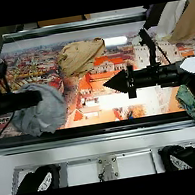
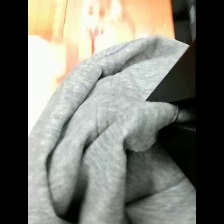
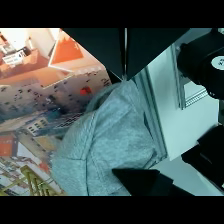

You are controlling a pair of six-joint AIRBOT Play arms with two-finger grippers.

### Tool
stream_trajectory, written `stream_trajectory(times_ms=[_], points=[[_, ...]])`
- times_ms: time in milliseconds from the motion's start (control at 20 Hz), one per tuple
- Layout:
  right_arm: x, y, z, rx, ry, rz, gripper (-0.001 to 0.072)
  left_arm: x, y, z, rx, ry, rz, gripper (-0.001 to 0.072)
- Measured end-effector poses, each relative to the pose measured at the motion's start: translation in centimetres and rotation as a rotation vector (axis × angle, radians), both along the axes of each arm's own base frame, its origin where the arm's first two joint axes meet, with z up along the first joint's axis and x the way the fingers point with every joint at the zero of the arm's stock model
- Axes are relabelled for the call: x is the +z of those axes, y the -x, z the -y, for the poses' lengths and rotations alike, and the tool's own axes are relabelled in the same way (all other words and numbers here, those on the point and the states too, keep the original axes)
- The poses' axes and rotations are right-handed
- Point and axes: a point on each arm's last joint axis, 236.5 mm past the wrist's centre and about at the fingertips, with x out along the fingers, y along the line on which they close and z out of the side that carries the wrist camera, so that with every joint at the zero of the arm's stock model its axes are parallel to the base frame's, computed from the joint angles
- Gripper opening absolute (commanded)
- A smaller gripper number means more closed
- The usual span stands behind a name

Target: Fold the clothes and pants, and hang the long-sleeved shirts on hangers.

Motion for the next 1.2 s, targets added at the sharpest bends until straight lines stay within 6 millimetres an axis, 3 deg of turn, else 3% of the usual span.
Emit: stream_trajectory(times_ms=[200,400,450,550,650,800,950,1000,1100,1150,1200], points=[[0.3,-0.7,1.8,-0.025,-0.017,-0.027,0.0021,3.4,1.6,11.0,-0.271,0.079,0.098,0.0016],[-1.4,-5.0,7.7,-0.275,0.063,-0.104,0.0021,3.2,-0.1,19.7,-0.433,0.093,0.100,0.0016],[-2.0,-6.2,9.7,-0.361,0.097,-0.121,0.0021,2.6,-1.0,21.6,-0.458,0.090,0.095,0.0078],[-3.4,-8.1,14.1,-0.532,0.169,-0.157,0.0021,0.8,-3.1,25.3,-0.493,0.084,0.077,0.0720],[-4.8,-9.1,18.2,-0.675,0.244,-0.187,0.0021,-1.1,-5.3,27.7,-0.497,0.080,0.050,0.0684],[-7.1,-9.0,22.7,-0.803,0.385,-0.228,0.0021,-3.2,-8.3,27.0,-0.436,0.072,-0.016,0.0684],[-10.5,-7.6,25.7,-0.868,0.523,-0.318,0.0023,-5.7,-9.3,22.9,-0.370,0.033,-0.116,0.0684],[-11.8,-7.1,26.2,-0.876,0.552,-0.354,0.0090,-7.1,-9.1,21.2,-0.352,0.011,-0.162,0.0684],[-14.8,-5.8,26.6,-0.872,0.597,-0.438,0.0634,-10.2,-7.9,18.1,-0.327,-0.026,-0.251,0.0684],[-16.4,-5.1,26.5,-0.859,0.612,-0.482,0.0608,-12.0,-7.2,16.8,-0.317,-0.043,-0.294,0.0684],[-18.0,-4.3,26.2,-0.840,0.627,-0.526,0.0516,-13.8,-6.4,15.7,-0.311,-0.059,-0.339,0.0684]])
